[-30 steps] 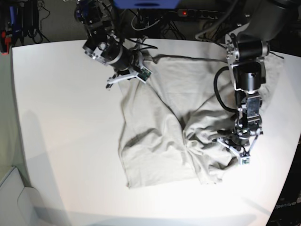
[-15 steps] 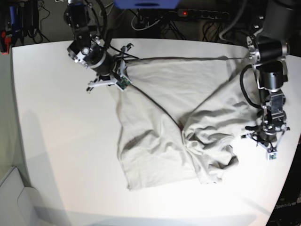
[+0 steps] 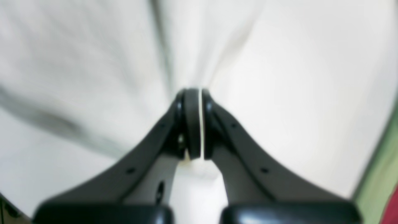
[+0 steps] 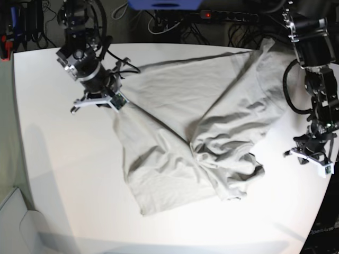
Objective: Layout the t-shirt on the table in an organized manner, then fold the t-shirt properly
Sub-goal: 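Grasp the shirt sleeve with the right gripper and pull it outward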
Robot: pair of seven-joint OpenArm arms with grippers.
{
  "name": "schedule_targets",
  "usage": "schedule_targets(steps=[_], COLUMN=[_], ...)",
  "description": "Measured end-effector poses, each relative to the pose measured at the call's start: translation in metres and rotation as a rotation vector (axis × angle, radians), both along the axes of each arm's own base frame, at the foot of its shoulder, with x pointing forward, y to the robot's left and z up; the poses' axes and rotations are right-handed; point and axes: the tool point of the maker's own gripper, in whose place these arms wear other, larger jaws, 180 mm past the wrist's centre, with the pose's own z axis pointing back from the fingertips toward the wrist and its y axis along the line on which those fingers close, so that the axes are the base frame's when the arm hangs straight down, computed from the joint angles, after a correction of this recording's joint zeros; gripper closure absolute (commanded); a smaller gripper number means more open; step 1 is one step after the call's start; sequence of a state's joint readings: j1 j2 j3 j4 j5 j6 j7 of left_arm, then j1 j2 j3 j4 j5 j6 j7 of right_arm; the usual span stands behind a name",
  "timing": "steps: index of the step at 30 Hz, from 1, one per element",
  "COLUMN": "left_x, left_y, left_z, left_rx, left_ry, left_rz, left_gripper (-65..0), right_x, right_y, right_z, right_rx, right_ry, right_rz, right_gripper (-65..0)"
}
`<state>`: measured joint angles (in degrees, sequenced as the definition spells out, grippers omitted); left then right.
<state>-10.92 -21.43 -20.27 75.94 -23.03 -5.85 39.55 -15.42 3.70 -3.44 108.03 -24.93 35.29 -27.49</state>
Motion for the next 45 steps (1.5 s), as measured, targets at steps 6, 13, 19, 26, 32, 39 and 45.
schedule_targets(steps=[6,13,19,26,32,39,45], left_x=[-0.026,-0.055,-0.070,-0.112,-0.165,-0.179,-0.159], left_y=[-0.099,-0.126,-0.102,-0.017,0.051,0.080,0.053], left_z=[0.013,-0.042,-0.087,-0.094,-0.092,-0.034,0.017], left_rx=[-0.152,-0.098,-0.037,-0.026,0.032,0.097,0.021], left_ry=[0.002,0.187,0.326,0.350,0.397,0.279,0.150], left_rz=[-0.150,-0.117,-0.066,0.144,0.295,0.395,0.324], left_gripper=[-0.2,-0.2,-0.1,-0.1,-0.1,-0.1,-0.1], right_x=[0.002,0.006,0.006,0.005,0.004,0.007,0.007], right_y=[0.014,0.027,0.025,0.023,0.022,0.026,0.037], right_z=[0.006,0.012,0.011,0.009,0.005,0.008,0.009], right_rx=[0.013,0.034,0.031,0.026,0.024,0.031,0.031], right_ry=[-0.010,-0.029,-0.030,-0.022,-0.011,-0.019,-0.022], right_rz=[0.025,0.049,0.048,0.044,0.043,0.049,0.077], right_gripper=[0.0,0.0,0.0,0.0,0.0,0.0,0.0])
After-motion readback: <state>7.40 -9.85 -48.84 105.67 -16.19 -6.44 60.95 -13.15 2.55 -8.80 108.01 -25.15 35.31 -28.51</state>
